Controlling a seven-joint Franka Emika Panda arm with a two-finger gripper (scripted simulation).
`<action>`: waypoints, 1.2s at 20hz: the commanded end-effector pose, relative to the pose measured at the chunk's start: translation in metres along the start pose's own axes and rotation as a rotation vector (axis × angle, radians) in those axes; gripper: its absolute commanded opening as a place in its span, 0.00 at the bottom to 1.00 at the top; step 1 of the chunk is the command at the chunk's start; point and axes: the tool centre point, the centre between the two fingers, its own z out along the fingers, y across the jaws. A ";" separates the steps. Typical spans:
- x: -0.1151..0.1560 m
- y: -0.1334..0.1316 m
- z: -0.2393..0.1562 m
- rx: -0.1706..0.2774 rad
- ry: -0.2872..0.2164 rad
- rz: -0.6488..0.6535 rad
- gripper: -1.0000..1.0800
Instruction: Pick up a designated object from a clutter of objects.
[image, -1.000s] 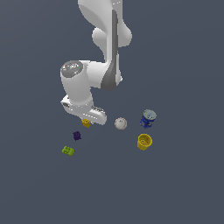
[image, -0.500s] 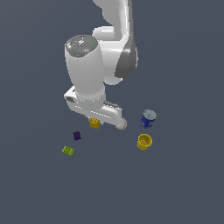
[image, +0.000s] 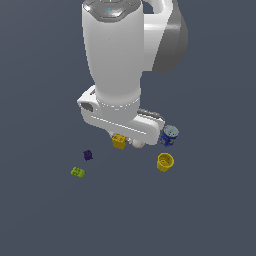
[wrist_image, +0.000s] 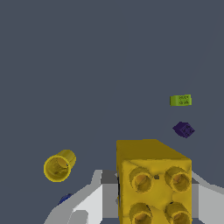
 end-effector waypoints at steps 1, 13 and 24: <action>0.006 -0.012 -0.015 0.001 0.000 0.000 0.00; 0.027 -0.054 -0.061 0.002 -0.001 -0.001 0.00; 0.034 -0.064 -0.074 0.002 -0.001 -0.001 0.00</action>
